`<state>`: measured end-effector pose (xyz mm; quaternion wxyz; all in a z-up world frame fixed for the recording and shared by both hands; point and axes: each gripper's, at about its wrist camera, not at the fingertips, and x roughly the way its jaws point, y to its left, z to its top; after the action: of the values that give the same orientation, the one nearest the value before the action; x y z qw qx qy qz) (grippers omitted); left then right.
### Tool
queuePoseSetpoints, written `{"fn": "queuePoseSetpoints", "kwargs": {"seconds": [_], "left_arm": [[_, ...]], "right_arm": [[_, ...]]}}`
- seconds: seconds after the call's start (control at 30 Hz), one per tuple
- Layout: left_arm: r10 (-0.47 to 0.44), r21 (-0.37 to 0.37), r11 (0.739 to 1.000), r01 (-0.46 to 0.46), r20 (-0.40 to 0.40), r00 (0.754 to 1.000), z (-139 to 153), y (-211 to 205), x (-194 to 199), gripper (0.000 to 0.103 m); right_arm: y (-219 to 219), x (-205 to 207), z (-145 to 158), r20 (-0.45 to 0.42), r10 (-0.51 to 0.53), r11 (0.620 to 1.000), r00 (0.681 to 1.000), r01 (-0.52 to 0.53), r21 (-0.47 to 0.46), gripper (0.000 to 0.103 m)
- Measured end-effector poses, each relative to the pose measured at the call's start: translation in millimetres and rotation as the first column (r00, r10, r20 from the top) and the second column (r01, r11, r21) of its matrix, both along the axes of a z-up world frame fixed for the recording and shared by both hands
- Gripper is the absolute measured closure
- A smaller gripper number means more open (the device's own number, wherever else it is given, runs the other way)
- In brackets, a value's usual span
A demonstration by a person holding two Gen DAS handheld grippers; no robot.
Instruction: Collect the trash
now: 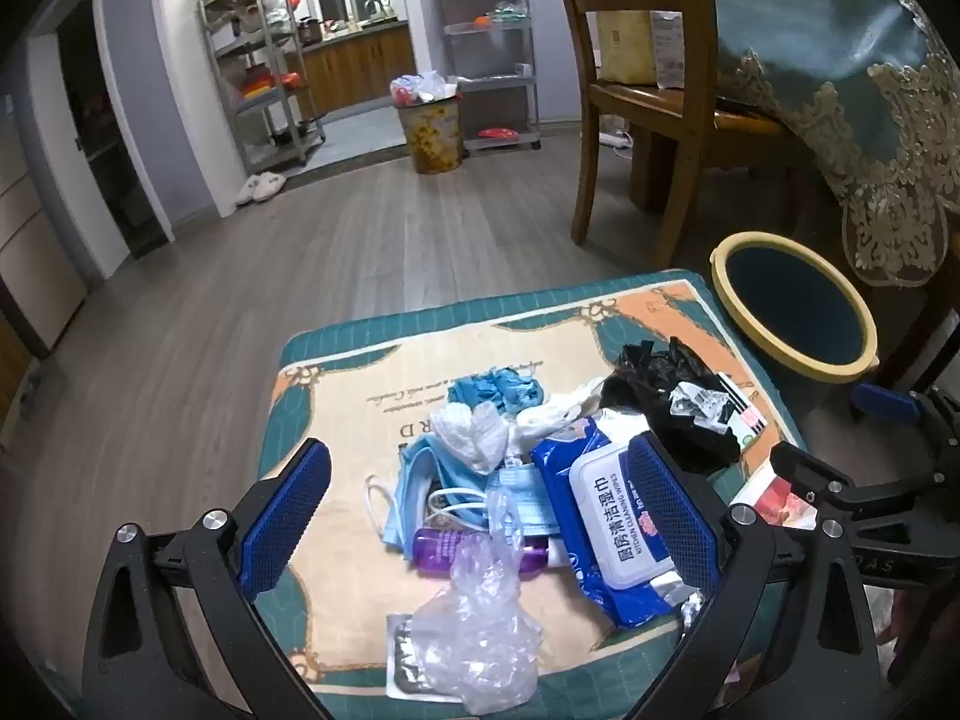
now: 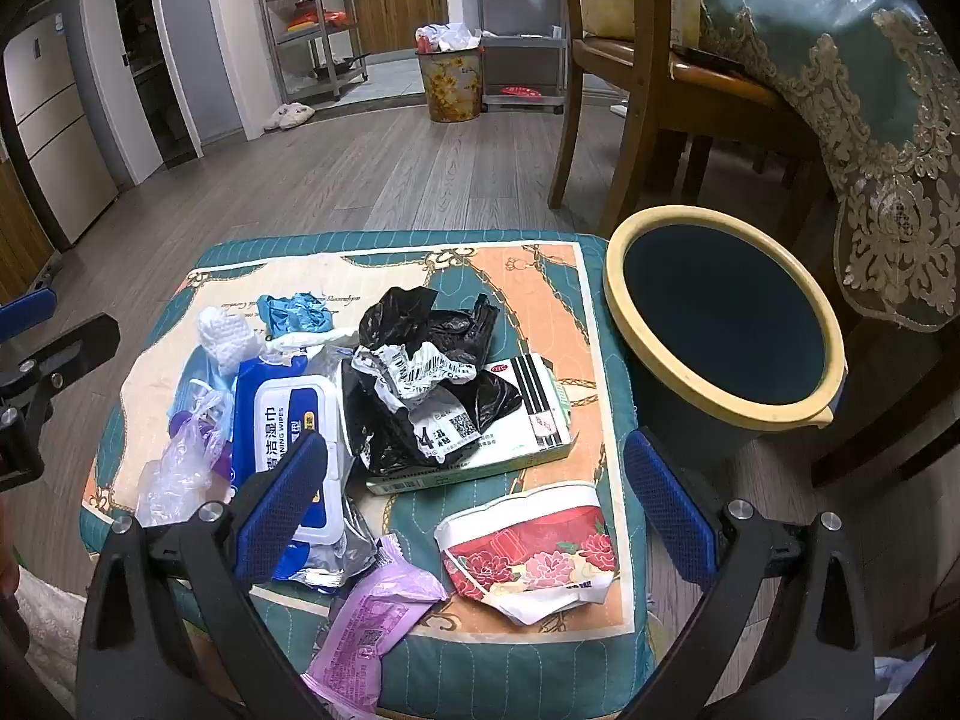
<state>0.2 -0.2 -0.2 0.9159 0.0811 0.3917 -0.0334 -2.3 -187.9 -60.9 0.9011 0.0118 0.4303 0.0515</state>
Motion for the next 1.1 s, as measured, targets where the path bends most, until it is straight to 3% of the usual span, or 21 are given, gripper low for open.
{"fn": "queuePoseSetpoints", "kwargs": {"seconds": [1.1], "left_arm": [[-0.003,-0.018,1.000,0.003,-0.025,1.000,-4.7,1.3,1.1,0.005]], "right_arm": [[-0.7,-0.2,0.8,0.005,-0.004,1.000,1.000,0.004,-0.007,0.006]]}}
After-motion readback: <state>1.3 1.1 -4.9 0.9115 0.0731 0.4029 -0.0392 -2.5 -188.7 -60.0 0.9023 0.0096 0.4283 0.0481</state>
